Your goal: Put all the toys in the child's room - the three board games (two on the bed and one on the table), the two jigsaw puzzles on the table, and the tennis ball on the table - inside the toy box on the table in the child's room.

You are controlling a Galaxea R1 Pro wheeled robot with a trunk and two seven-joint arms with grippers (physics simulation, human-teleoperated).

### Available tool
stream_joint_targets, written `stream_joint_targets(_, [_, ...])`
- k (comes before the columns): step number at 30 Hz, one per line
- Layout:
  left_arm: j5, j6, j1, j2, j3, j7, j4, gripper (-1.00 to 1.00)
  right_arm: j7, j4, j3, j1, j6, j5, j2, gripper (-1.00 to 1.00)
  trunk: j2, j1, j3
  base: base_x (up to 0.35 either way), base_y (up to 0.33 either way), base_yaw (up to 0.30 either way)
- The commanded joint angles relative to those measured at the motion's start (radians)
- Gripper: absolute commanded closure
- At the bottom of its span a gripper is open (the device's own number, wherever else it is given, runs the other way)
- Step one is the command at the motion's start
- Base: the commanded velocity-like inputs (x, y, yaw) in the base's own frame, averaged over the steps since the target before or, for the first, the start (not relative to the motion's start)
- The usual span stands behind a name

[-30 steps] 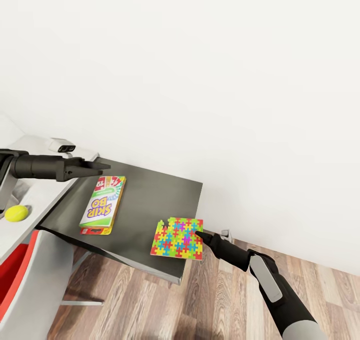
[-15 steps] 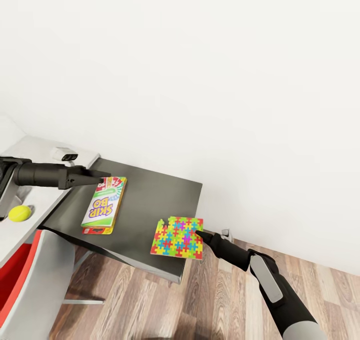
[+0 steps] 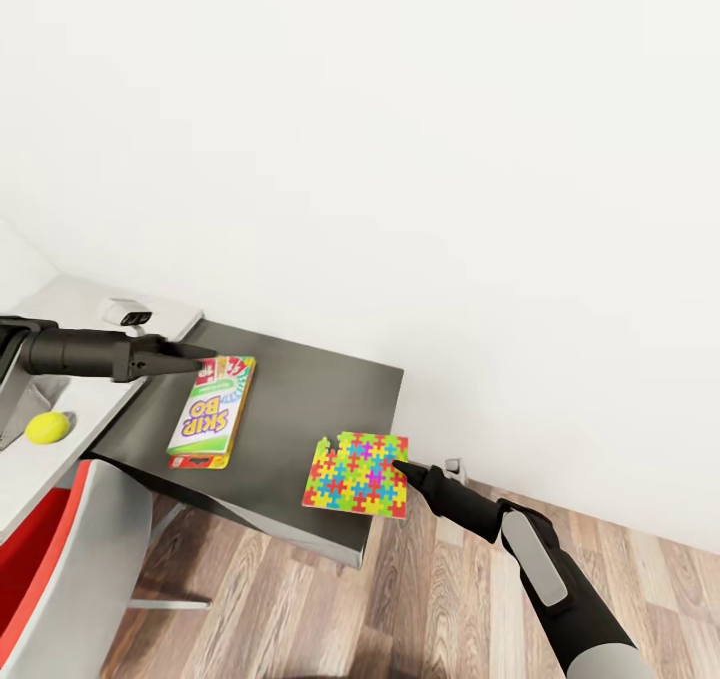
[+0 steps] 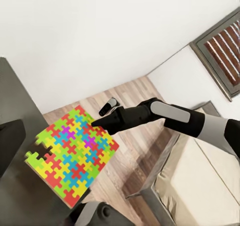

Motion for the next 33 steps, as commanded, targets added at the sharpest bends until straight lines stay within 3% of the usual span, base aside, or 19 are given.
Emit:
stream_joint_targets(1, [0.001,0.011,-0.001,0.003,-0.002,-0.004,0.0,-1.0,0.0,0.0,0.001,-0.001,0.003,-0.002,-0.001,1.0,0.006,-0.003,0.003,0.0,0.0,0.0])
stream_joint_targets(10, [0.0,0.011,-0.001,0.014,-0.003,-0.004,0.0,-1.0,-0.001,0.0,0.003,0.0,0.003,-0.002,-0.001,1.0,0.069,-0.038,0.046,0.0,0.0,0.0])
stream_joint_targets(33, [-0.001,0.011,0.008,0.016,-0.003,-0.004,0.0,-1.0,-0.001,0.0,0.001,0.001,0.002,-0.001,-0.001,1.0,0.069,-0.038,0.084,0.0,0.0,0.0])
